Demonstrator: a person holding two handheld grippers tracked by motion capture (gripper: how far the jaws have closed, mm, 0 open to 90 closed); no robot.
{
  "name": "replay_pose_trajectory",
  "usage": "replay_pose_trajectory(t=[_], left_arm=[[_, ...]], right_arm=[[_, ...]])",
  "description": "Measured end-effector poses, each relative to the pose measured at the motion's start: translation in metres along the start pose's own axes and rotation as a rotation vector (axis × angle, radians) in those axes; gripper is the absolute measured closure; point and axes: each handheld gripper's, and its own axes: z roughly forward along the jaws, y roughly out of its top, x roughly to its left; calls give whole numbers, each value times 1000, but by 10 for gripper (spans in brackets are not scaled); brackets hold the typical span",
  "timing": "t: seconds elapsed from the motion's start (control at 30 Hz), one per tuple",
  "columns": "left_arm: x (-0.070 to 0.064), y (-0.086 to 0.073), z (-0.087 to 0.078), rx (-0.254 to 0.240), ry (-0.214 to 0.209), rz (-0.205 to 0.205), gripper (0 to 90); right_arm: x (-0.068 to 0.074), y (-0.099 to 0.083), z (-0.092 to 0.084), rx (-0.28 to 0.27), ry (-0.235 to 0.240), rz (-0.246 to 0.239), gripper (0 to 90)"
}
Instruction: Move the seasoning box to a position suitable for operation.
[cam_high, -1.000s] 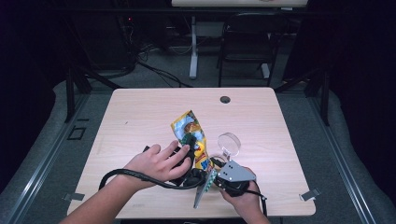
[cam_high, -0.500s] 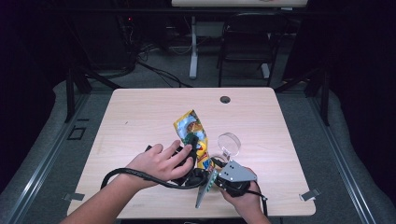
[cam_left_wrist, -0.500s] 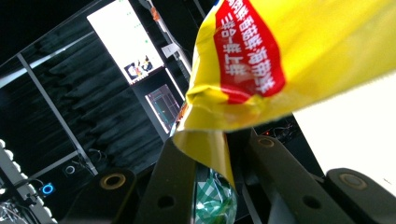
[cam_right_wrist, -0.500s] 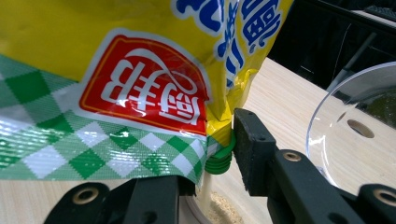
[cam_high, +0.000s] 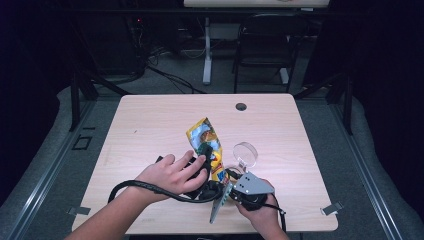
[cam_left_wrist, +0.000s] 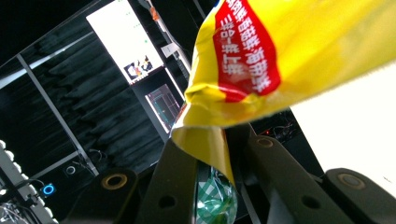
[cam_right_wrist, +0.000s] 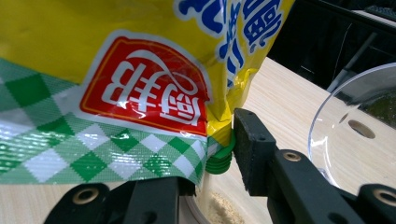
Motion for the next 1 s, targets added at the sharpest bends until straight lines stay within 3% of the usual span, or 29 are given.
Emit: replay_pose_trajectory(t=[1.0], left_arm=[[5, 2, 1, -10, -9, -12, 869]], right_arm=[[-4, 0, 0, -8, -10, 13, 712]])
